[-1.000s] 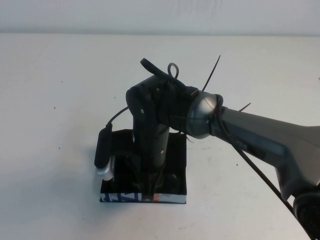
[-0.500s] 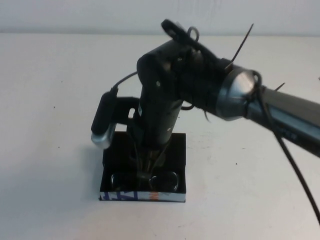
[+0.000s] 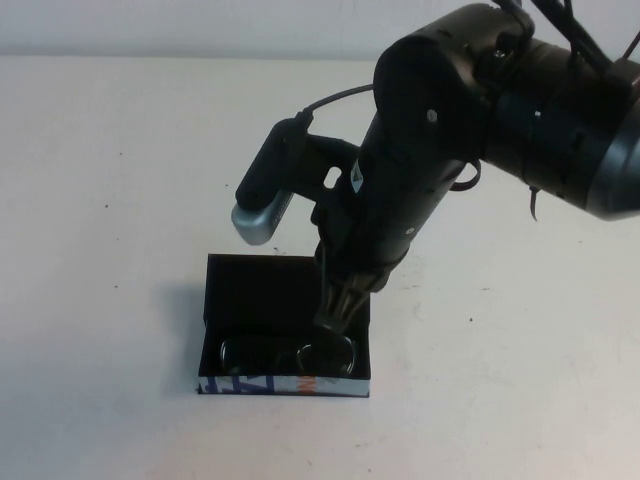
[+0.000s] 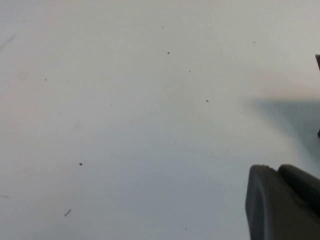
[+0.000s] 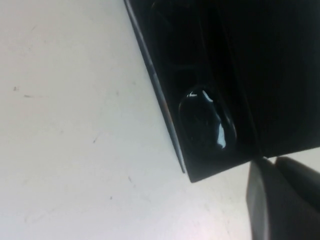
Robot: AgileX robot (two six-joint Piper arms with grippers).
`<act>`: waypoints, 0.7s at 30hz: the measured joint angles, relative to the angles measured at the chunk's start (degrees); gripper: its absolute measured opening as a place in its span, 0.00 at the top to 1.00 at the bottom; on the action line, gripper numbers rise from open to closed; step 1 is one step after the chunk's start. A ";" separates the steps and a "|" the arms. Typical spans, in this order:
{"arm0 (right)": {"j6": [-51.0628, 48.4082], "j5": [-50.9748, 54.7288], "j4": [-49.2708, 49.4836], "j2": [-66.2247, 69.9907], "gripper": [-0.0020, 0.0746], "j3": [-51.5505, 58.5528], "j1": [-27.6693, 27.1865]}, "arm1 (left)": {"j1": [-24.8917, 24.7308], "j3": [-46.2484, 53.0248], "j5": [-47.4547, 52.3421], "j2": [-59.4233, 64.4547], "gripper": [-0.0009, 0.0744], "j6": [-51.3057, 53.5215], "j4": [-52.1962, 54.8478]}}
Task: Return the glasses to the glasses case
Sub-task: Place the glasses in the glasses case, then close the glasses case
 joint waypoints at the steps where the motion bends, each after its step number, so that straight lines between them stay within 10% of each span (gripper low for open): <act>1: 0.13 -0.71 0.00 0.00 0.99 0.00 -0.25 | 0.00 0.00 0.00 0.00 0.99 0.00 0.00; 21: 2.36 -4.43 5.23 0.00 0.99 0.11 -0.76 | 0.00 0.00 -9.93 0.00 0.99 -11.53 -8.69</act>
